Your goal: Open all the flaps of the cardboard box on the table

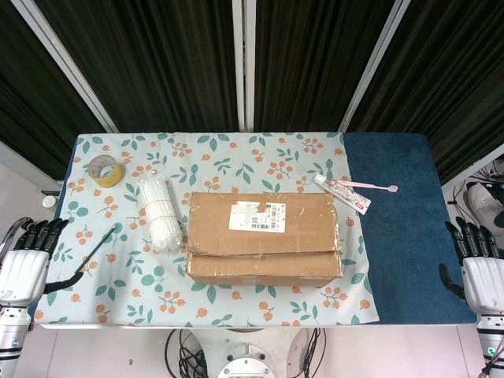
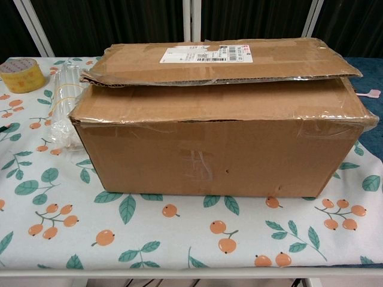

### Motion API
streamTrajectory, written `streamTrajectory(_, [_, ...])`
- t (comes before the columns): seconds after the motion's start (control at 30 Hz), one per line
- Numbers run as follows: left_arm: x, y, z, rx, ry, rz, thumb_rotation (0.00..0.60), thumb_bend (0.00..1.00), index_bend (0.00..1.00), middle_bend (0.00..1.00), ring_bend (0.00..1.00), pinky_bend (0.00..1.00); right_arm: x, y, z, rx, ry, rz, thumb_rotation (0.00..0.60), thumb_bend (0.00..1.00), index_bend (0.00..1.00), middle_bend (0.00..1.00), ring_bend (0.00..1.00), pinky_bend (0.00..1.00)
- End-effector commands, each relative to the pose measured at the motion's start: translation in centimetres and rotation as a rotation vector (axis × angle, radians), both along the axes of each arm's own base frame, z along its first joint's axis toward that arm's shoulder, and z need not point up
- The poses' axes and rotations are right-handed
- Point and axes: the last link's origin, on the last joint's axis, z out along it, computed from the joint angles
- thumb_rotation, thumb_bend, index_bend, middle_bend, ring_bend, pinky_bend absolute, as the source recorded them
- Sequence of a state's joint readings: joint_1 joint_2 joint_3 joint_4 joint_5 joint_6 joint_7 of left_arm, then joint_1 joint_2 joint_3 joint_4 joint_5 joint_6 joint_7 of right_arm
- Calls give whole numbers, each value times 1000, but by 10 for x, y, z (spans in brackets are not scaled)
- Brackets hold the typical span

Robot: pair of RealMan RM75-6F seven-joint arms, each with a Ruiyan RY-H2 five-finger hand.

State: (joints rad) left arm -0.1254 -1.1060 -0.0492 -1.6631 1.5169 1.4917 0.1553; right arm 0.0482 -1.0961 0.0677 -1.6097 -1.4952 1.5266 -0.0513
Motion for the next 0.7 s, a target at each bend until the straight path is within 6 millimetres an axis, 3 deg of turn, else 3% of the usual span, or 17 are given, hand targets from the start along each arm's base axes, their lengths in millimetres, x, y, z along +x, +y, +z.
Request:
streamTrajectory(0.03, [0, 2, 0, -3, 0, -3, 486, 72, 107, 124, 104, 216, 0, 1, 2, -8, 0, -2, 600, 332, 0, 0, 0, 0])
streamTrajectory(0.4, [11, 2, 0, -20, -17, -38, 488, 54, 107, 124, 104, 216, -1, 4, 8, -35, 0, -13, 600, 332, 0, 0, 0, 0])
streamTrajectory(0.7, [29, 7, -5, -63, -57, -84, 490, 34, 108, 124, 104, 216, -22, 2, 3, -18, 15, -95, 600, 333, 0, 0, 0, 0])
